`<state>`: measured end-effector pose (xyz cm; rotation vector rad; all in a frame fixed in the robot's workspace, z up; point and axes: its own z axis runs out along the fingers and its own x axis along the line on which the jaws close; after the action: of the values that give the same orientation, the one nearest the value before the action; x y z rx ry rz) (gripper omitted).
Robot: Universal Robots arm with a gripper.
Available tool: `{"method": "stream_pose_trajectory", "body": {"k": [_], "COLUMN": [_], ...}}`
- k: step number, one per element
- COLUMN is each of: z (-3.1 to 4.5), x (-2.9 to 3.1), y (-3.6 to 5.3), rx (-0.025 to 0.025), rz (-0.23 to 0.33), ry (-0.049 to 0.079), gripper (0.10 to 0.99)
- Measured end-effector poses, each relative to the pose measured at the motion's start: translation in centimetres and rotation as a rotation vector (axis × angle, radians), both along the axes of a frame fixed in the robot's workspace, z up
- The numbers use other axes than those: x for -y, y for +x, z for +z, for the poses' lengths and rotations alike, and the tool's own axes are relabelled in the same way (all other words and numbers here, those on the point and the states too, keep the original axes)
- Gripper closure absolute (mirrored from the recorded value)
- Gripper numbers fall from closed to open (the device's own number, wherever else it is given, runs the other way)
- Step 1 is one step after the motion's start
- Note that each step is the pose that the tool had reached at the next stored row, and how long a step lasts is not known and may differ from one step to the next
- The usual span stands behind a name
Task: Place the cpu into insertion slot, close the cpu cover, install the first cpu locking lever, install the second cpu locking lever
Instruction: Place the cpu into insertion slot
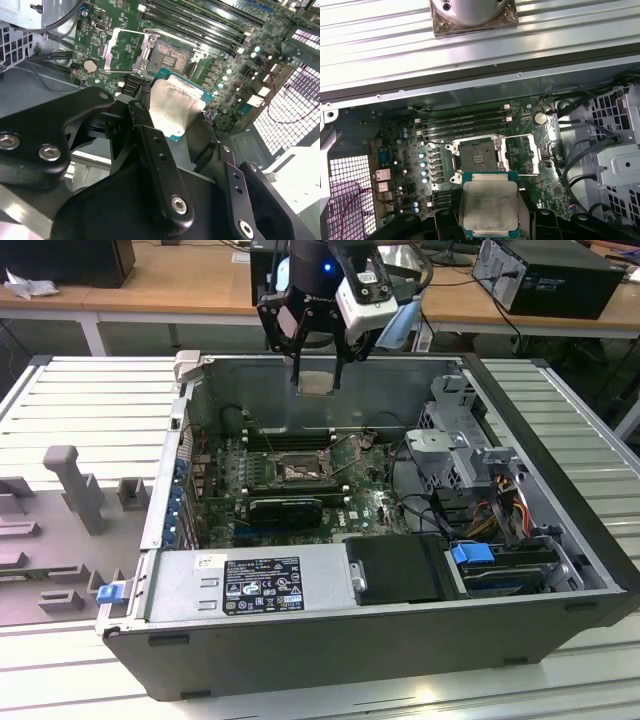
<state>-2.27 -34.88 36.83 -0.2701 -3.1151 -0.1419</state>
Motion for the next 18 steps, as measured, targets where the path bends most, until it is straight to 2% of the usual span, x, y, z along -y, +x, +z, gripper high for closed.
{"method": "stream_pose_trajectory", "body": {"k": [10,18], "z": [0.00,-0.02], "x": [0.00,0.00], "y": [0.00,0.00], "rx": [0.0000,0.0001], "rz": [-0.048,-0.108], "ry": [0.000,0.000], "gripper": [0.561,0.561]}}
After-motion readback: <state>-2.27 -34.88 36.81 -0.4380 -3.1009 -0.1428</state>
